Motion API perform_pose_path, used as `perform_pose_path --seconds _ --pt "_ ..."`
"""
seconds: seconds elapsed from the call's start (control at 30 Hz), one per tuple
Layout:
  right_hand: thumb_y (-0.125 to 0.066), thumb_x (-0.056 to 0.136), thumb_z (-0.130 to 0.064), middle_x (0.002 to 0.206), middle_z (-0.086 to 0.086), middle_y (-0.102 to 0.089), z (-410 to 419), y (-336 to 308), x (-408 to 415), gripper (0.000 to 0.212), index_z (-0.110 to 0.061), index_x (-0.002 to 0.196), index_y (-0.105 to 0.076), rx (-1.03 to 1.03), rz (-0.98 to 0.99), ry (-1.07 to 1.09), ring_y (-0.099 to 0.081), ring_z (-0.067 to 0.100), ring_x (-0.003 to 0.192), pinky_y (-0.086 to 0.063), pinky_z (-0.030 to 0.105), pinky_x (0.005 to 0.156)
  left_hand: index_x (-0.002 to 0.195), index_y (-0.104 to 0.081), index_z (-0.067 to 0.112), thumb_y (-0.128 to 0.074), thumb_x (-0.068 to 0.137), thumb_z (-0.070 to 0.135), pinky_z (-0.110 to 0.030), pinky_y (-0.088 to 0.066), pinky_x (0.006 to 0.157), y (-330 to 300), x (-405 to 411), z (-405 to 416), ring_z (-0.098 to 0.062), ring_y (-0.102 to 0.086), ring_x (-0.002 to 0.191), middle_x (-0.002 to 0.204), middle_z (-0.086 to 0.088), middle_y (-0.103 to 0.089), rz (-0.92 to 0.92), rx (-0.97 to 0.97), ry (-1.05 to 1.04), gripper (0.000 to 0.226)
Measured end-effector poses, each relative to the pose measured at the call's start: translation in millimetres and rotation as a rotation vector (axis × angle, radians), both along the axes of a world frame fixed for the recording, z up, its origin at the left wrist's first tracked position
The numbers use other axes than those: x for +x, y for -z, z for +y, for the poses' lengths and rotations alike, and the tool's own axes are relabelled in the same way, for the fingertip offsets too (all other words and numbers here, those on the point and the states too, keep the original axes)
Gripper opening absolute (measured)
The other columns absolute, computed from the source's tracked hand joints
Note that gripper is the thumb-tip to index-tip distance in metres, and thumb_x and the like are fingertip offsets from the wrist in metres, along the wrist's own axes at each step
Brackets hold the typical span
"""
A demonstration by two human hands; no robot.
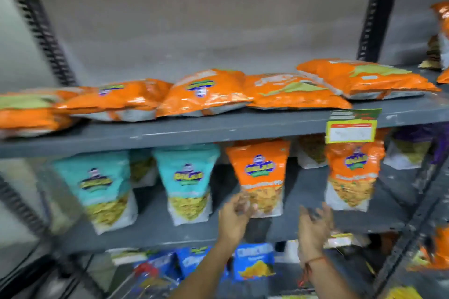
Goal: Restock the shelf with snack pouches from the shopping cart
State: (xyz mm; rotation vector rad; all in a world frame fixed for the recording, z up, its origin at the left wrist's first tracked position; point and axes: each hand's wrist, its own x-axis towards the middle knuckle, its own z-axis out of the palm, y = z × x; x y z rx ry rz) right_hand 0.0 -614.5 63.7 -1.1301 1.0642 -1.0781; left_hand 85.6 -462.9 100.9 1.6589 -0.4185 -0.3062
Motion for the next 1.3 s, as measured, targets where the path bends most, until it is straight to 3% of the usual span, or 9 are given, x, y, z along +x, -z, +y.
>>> perform_pose_path --seconds 0.1,0.23,0.33,0.4,0.53,0.73,0.93,1.17,1.3 --pt "-0.068 0.076 0.003 0.121 0.024 -0.058 85.0 -19.3 33.3 0.052 -0.004 0.125 -0.051 -0.132 0.038 -0.173 -0.058 0.033 0.104 -0.046 0.053 0.097 0.112 -0.062 0.007 -0.07 0.08 0.0 -0.031 -0.051 0.077 -28.5 18.0 101.6 -0.014 -0.06 0.079 0.087 -0.013 -0.065 -0.06 -0.027 -0.126 0.034" --pt "-0.068 0.078 0.003 0.114 0.015 -0.058 186.5 -27.5 75.0 0.049 -0.011 0.123 -0.054 -0.262 0.031 -0.441 -0.057 0.032 0.101 -0.048 0.036 0.084 0.122 -0.059 -0.001 -0.07 0.081 0.003 -0.021 -0.051 0.076 -34.6 53.7 215.4 -0.018 -0.059 0.093 0.103 -0.016 -0.066 -0.035 -0.018 -0.339 0.042" --pt "-0.07 0.077 0.0 0.119 0.018 -0.061 236.3 -12.3 112.3 0.048 -0.005 0.122 -0.056 -0.353 0.147 -0.691 -0.059 0.034 0.106 -0.048 0.047 0.095 0.121 -0.058 -0.005 -0.069 0.079 -0.005 -0.035 -0.048 0.088 -15.7 84.6 277.4 -0.021 -0.056 0.095 0.103 -0.018 -0.064 0.01 -0.04 -0.51 0.043" --pt "-0.072 0.076 -0.002 0.115 0.017 -0.063 256.7 -3.1 140.3 0.044 -0.007 0.117 -0.058 -0.433 0.196 -0.841 -0.06 0.028 0.096 -0.051 0.036 0.087 0.124 -0.054 -0.01 -0.067 0.077 -0.012 -0.042 -0.045 0.091 5.4 108.7 306.4 -0.023 -0.054 0.095 0.101 -0.019 -0.062 0.077 -0.077 -0.568 0.048" --pt "-0.073 0.076 -0.002 0.113 0.011 -0.057 274.7 19.5 209.4 0.053 -0.012 0.124 -0.052 -0.349 0.278 -1.08 -0.06 0.028 0.097 -0.052 0.038 0.084 0.128 -0.054 0.0 -0.075 0.076 0.006 -0.026 -0.053 0.056 47.6 150.5 337.3 -0.012 -0.067 0.063 0.081 -0.005 -0.069 0.125 0.002 -0.554 0.056" --pt "-0.08 0.071 -0.011 0.135 -0.009 -0.039 281.1 67.9 298.5 0.09 -0.027 0.142 -0.027 -0.242 0.275 -1.408 -0.037 0.006 0.127 -0.035 0.026 0.106 0.145 -0.03 0.012 -0.073 0.08 0.007 -0.016 -0.053 0.063 83.7 208.5 335.2 -0.016 -0.056 0.104 0.13 -0.007 -0.052 0.206 -0.02 -0.501 0.078" --pt "-0.083 0.061 -0.027 0.116 -0.023 -0.066 292.3 92.1 324.1 0.059 -0.049 0.107 -0.052 -0.183 0.172 -1.413 -0.06 -0.007 0.109 -0.05 0.009 0.078 0.138 -0.04 0.01 -0.062 0.085 -0.004 -0.049 -0.044 0.108 89.7 237.8 333.4 -0.029 -0.056 0.125 0.137 -0.015 -0.057 0.141 -0.117 -0.349 0.06" --pt "-0.084 0.057 -0.038 0.114 -0.008 -0.069 304.5 101.7 320.3 0.056 -0.041 0.103 -0.051 -0.286 0.159 -1.305 -0.065 0.007 0.106 -0.056 0.035 0.089 0.123 -0.054 0.027 -0.065 0.085 0.005 -0.017 -0.055 0.078 97.4 246.9 342.0 -0.006 -0.065 0.109 0.119 0.007 -0.071 0.129 -0.089 -0.318 0.046" --pt "-0.083 0.056 -0.04 0.114 -0.012 -0.068 308.3 94.3 312.8 0.059 -0.047 0.105 -0.05 -0.331 0.157 -1.277 -0.065 0.007 0.106 -0.056 0.033 0.088 0.114 -0.054 0.037 -0.066 0.086 0.011 -0.007 -0.053 0.067 102.0 243.4 345.3 0.013 -0.065 0.095 0.101 0.032 -0.072 0.121 -0.047 -0.311 0.041"
